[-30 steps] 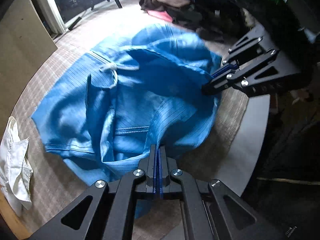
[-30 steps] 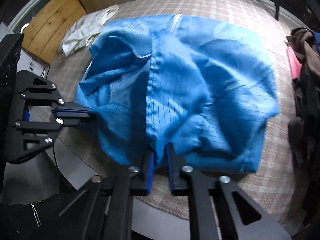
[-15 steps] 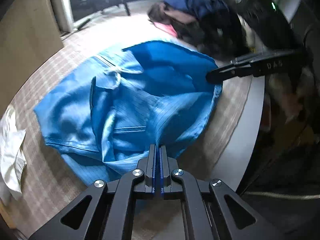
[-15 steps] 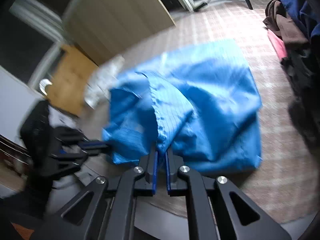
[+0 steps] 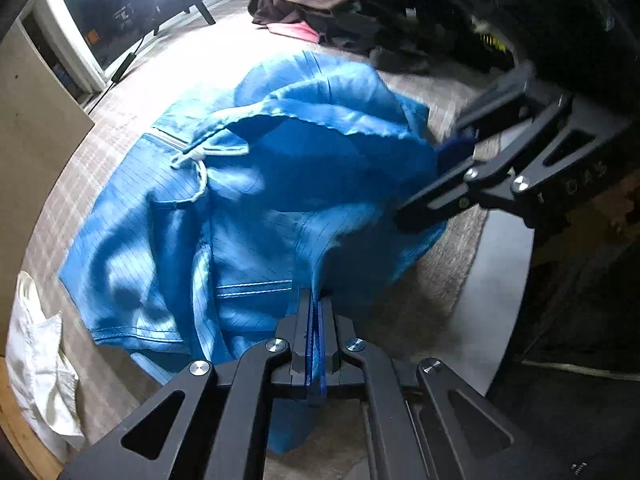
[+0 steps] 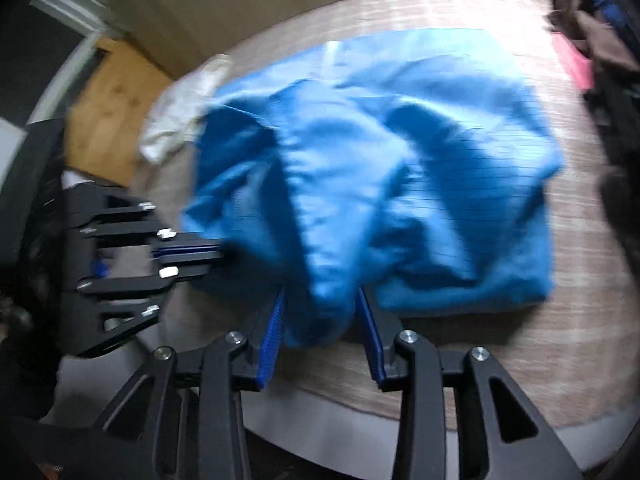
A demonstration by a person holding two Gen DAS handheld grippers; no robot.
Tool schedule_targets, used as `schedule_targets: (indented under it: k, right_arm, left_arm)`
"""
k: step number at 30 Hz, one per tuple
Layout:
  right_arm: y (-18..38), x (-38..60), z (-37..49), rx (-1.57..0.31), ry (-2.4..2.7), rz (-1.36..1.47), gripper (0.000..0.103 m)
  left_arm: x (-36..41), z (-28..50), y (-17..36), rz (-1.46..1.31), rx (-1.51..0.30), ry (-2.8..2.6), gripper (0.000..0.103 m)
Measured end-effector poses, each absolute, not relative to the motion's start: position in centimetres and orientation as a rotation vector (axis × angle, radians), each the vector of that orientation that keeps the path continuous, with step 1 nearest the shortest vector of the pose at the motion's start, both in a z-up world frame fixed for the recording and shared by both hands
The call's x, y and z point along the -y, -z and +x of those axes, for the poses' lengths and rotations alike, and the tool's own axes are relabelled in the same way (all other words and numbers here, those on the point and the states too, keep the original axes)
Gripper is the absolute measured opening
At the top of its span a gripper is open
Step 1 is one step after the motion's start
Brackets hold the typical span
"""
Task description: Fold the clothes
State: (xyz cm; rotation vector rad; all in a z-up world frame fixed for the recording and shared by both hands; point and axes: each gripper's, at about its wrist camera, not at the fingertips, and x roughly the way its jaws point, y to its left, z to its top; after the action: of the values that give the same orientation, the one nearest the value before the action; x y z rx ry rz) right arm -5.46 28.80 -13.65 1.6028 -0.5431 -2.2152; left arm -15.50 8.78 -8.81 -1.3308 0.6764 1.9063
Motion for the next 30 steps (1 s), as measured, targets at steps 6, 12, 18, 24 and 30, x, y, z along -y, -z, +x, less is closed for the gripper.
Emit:
schedule_targets:
  k: [6, 12, 18, 24, 30]
  right_arm:
    - [12.3, -31.2, -5.1, 0.732, 2.227, 1.314, 0.007]
    - [11.2, -33.6, -4.4, 0.759, 2.369, 1.003, 0.007]
    - [14.9, -33.2, -4.8, 0.541, 2.54, 1.073, 0.007]
    - [14.0, -36.9, -3.8, 0.749, 2.462, 1.33, 0.037]
    - [7.1, -34.0, -2.3, 0.427, 2.605, 1.27, 0.049]
  left_arm:
    - [-6.9, -16.0, 6.7, -1.3, -0.614, -1.94, 0.001]
    - [-7.5, -15.4, 7.3, -1.279, -0.637, -1.906, 0.001]
    - [-7.2, -15.9, 8.9, -1.317, -0.583, -1.881, 0.001]
    - [-6.4, -15.5, 8.7, -1.307, -0.585, -1.894, 0.001]
    - [-6.2, -15.6, 8.3, -1.288, -0.587, -1.909, 0.001]
